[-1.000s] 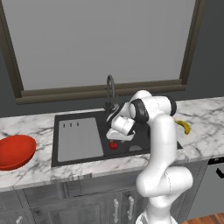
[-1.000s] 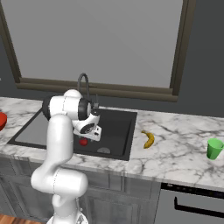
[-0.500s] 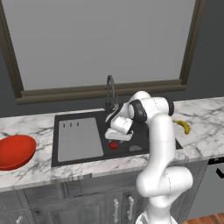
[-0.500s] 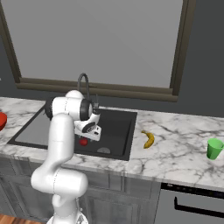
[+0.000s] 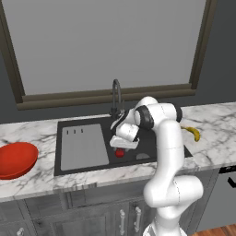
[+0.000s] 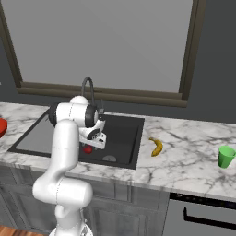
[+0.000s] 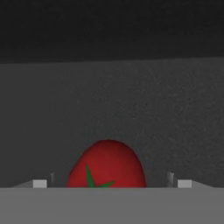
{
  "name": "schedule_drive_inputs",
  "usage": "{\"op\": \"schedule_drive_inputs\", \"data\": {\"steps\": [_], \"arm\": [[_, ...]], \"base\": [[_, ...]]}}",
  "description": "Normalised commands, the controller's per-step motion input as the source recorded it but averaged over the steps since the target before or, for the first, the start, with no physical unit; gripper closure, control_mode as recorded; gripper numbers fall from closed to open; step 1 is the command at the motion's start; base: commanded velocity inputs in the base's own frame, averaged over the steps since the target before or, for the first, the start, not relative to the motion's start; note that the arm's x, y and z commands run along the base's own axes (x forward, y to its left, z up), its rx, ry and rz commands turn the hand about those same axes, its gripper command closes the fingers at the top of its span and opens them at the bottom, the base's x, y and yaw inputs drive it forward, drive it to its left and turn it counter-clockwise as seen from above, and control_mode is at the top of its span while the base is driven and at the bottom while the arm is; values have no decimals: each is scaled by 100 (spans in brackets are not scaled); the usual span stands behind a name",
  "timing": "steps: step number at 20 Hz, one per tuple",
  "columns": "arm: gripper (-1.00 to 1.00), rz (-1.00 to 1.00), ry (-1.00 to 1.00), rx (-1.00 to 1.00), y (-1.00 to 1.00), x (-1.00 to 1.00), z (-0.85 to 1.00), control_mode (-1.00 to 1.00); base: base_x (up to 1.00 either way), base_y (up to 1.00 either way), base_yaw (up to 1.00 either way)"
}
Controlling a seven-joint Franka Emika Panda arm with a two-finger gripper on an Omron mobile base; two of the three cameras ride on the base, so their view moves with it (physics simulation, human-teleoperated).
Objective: Remove the tomato and banana from the sink. Then move the bowl and cup from the counter to the sink for washing.
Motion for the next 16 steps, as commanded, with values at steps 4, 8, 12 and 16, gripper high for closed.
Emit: {"op": "schedule_drive_inputs", "data": {"steps": [4,8,12,16], "arm": [[-100,0,3,0,2,0,-8,-100],[-100,0,3,0,2,0,-8,-100],[-100,0,3,0,3,0,-9,-100],[-100,0,3,0,3,0,-6,-100]], "base": [[0,0,0],[0,0,0],[0,0,0],[0,0,0]]}}
